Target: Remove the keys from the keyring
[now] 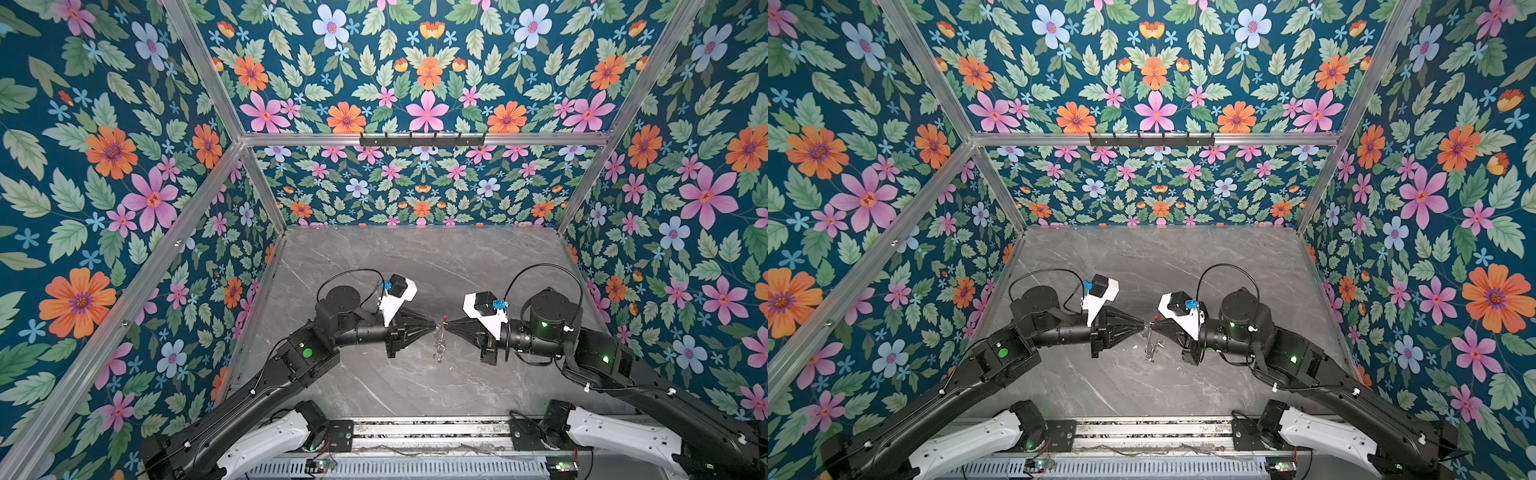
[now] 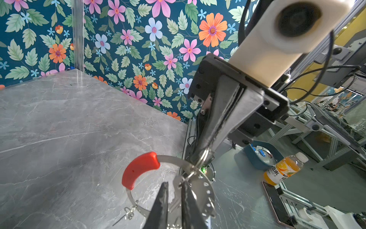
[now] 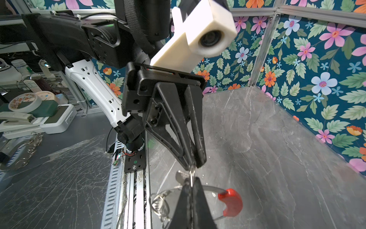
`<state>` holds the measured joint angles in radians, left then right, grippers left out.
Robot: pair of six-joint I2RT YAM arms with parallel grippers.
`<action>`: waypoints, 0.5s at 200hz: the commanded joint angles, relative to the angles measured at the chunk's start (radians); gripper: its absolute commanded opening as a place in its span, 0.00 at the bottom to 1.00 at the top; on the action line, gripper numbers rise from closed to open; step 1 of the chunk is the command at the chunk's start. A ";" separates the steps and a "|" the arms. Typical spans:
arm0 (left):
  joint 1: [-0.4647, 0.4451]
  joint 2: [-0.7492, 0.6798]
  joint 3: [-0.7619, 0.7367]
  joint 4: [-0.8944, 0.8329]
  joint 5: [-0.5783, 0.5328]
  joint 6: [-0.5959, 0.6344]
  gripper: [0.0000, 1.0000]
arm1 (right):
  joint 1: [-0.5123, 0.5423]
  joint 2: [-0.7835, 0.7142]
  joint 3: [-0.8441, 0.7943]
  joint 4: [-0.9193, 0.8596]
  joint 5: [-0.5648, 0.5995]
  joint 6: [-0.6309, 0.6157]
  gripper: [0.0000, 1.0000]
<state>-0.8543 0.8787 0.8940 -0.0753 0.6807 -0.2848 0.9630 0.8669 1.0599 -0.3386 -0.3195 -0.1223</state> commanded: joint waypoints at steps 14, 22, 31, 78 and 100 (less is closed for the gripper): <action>0.001 -0.008 0.001 0.037 -0.013 0.007 0.21 | 0.001 0.009 0.026 0.000 -0.033 0.010 0.00; 0.001 -0.015 0.001 0.035 -0.016 0.011 0.23 | 0.001 0.010 0.031 -0.008 -0.033 0.008 0.00; 0.001 -0.021 0.000 0.030 -0.019 0.017 0.25 | 0.002 0.009 0.035 -0.019 -0.035 0.007 0.00; 0.001 -0.061 0.003 0.003 -0.018 0.044 0.44 | 0.001 0.010 0.062 -0.068 -0.042 -0.012 0.00; 0.001 -0.080 0.002 -0.003 -0.012 0.066 0.48 | 0.000 0.011 0.073 -0.088 -0.058 -0.023 0.00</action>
<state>-0.8543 0.8150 0.8928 -0.0784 0.6567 -0.2562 0.9619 0.8761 1.1191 -0.4107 -0.3485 -0.1307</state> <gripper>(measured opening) 0.462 0.052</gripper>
